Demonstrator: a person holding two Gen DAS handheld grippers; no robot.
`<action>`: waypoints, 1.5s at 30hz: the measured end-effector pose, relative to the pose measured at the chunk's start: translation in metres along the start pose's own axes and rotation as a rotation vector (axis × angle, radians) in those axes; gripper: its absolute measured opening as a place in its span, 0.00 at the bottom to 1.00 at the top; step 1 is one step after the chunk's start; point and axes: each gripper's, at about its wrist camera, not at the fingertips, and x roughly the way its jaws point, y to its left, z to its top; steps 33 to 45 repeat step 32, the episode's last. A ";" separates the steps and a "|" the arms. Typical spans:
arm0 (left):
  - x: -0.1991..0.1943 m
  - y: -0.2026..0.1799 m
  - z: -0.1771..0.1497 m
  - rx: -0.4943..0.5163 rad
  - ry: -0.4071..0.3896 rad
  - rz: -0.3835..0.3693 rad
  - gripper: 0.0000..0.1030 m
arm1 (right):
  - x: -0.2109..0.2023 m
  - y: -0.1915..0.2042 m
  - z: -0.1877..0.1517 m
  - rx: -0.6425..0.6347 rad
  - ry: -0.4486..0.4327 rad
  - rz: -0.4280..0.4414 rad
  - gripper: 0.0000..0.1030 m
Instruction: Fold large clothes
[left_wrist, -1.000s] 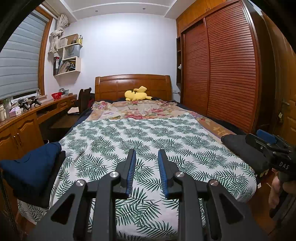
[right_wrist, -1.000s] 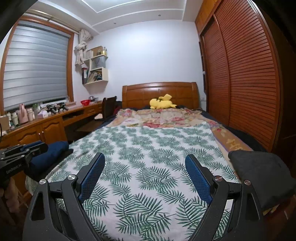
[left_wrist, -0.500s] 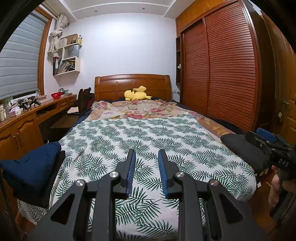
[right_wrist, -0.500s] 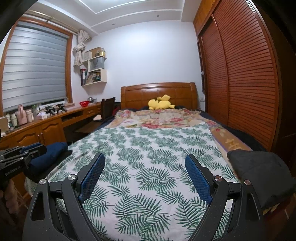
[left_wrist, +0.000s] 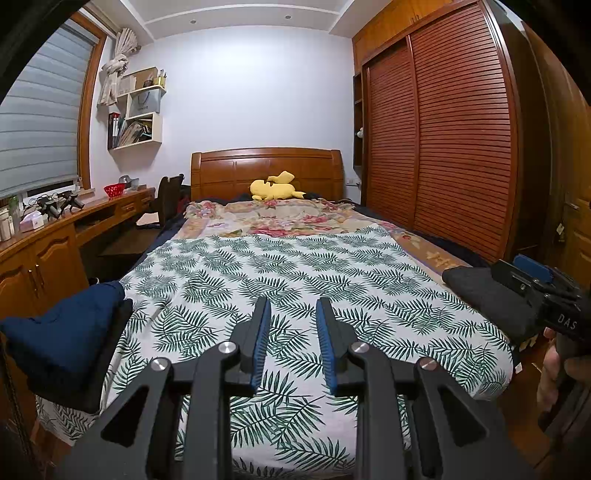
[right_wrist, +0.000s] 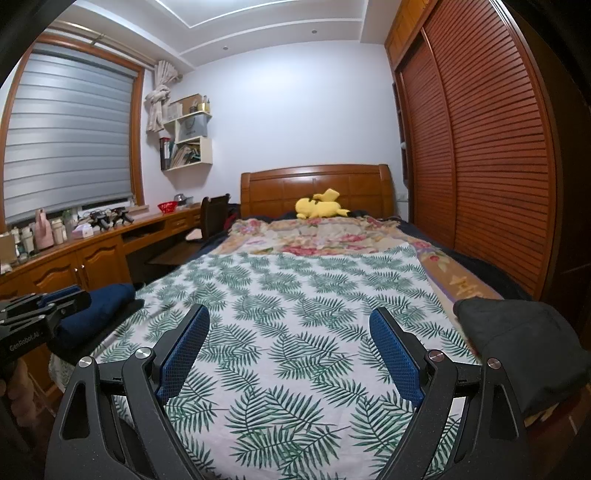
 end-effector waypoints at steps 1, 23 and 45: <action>0.000 0.001 0.000 0.000 0.000 0.001 0.24 | 0.000 0.000 0.000 0.002 0.001 0.001 0.87; -0.002 0.007 -0.001 0.002 0.004 0.007 0.24 | 0.000 0.004 -0.002 0.006 0.006 -0.001 0.87; -0.001 0.007 -0.001 0.004 0.006 0.008 0.24 | 0.000 0.006 -0.002 0.009 0.009 -0.001 0.87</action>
